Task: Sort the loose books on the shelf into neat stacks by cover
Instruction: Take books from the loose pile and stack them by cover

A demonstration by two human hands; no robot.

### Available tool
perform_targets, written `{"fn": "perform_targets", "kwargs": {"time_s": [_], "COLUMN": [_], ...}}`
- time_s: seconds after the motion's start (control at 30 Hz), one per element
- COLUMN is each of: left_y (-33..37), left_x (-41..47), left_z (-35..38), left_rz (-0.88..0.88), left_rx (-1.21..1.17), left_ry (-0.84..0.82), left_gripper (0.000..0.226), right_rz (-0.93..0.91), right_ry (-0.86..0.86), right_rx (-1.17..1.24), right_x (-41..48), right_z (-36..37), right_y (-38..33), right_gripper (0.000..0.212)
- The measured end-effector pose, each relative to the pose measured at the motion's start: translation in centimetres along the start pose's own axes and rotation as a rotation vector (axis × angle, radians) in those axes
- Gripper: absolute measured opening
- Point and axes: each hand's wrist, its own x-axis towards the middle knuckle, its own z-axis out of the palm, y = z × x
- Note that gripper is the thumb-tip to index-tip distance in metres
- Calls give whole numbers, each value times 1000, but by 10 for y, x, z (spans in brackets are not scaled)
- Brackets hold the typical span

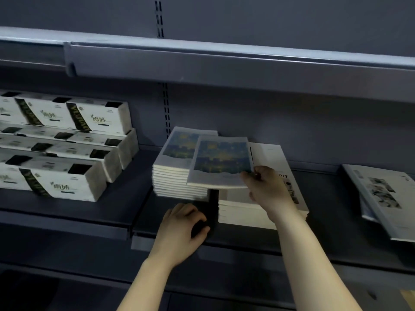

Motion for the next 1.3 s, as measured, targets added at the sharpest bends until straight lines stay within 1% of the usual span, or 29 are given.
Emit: {"fn": "perform_targets", "kwargs": {"time_s": [0.03, 0.1, 0.17, 0.3, 0.37, 0.43, 0.53, 0.6, 0.63, 0.73, 0.83, 0.93, 1.03, 1.13, 1.2, 1.27, 1.3], "left_y": [-1, -3, -5, -12, -13, -13, -13, -13, -13, -12, -12, -12, -13, -13, -13, -13, -13], "left_x": [0, 1, 1, 4, 5, 6, 6, 6, 7, 7, 6, 5, 5, 5, 5, 5, 5], "left_z": [0, 1, 3, 0, -2, -3, -1, 0, 0, 1, 0, 0, 0, 0, 1, 1, 1], "left_rz": [-1, -4, -5, -42, -60, -69, -80, -87, -90, -96, -101, -103, -109, -111, -112, -114, -115], "left_rx": [3, 13, 44, 84, 100, 110, 127, 140, 139, 131, 126, 122, 119, 114, 111, 106, 105], "left_ry": [9, 29, 32, 54, 77, 97, 106, 106, 105, 102, 100, 98, 87, 88, 85, 76, 74], "left_gripper": [31, 31, 35, 46, 49, 51, 53, 53, 53, 53, 52, 52, 53, 54, 55, 55, 55], "right_rz": [-25, -46, -41, -11, -28, -71, -142, -163, -169, -171, -239, -282, -239, -196, -200, -209, -225], "right_ry": [5, -6, -54, -117, -129, -119, -76, -40, -19, 34, 45, 4, -38, -76, -68, -38, -28], "right_rx": [-59, -54, -15, -23, -38, -88, -159, -156, -155, -160, -364, -465, -398, -305, -244, -204, -188], "right_x": [0, 1, 0, 5, 9, 15, 24, 28, 29, 33, 33, 31, 30, 29, 27, 26, 25], "right_z": [0, 1, 1, 2, 4, 7, 15, 22, 24, 31, 38, 46, 51, 49, 48, 49, 51], "right_y": [-1, -3, -5, -9, -13, -15, -12, -10, -10, -15, -24, -23, -18, -17, -17, -17, -17], "right_gripper": [20, 24, 23, 24, 20, 16, 19, 9, 10, 20, 32, 25, 26, 22, 21, 26, 25]}}
